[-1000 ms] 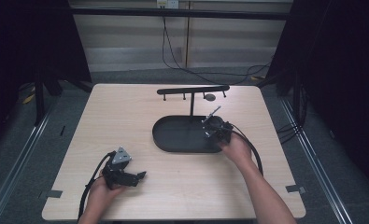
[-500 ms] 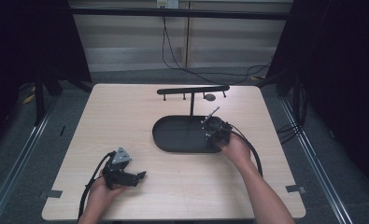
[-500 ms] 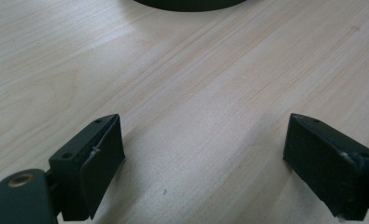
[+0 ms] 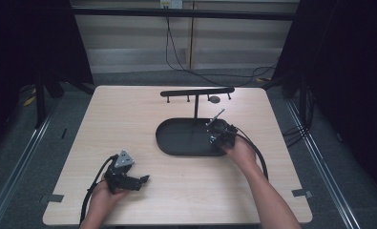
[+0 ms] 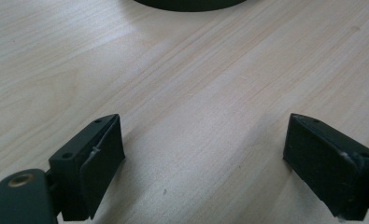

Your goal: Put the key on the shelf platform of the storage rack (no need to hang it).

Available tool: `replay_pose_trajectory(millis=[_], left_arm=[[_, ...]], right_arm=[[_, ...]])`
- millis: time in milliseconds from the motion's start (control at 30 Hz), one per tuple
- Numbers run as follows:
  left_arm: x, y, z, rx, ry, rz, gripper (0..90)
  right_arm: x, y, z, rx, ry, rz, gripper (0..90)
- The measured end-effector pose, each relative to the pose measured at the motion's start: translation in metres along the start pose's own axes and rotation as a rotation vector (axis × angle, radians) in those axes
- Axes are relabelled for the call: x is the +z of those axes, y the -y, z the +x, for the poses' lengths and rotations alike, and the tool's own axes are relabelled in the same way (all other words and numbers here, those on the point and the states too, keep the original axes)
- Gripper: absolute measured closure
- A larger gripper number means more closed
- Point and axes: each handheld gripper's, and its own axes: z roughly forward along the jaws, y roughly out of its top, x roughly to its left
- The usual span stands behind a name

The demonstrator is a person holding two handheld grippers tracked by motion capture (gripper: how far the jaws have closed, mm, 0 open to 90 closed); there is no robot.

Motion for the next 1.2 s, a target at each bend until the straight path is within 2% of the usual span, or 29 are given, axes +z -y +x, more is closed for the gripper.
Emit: replay_pose_trajectory(millis=[367, 600, 733, 900, 1200], left_arm=[[0.000, 0.000, 0.000, 0.000, 0.000, 0.000, 11.9], [0.000, 0.000, 0.000, 0.000, 0.000, 0.000, 11.9], [0.000, 0.000, 0.000, 0.000, 0.000, 0.000, 11.9], [0.000, 0.000, 0.000, 0.000, 0.000, 0.000, 11.8], [0.000, 0.000, 0.000, 0.000, 0.000, 0.000, 11.9]], right_arm=[[-0.004, 0.001, -0.004, 0.024, 0.023, -0.040, 61.2], [-0.009, 0.002, -0.005, 0.051, -0.006, -0.065, 51.6], [-0.012, 0.003, -0.007, 0.050, -0.021, -0.082, 47.1], [-0.014, 0.005, -0.008, 0.053, -0.019, -0.091, 41.5], [-0.014, 0.009, -0.009, 0.060, -0.044, -0.080, 30.3]])
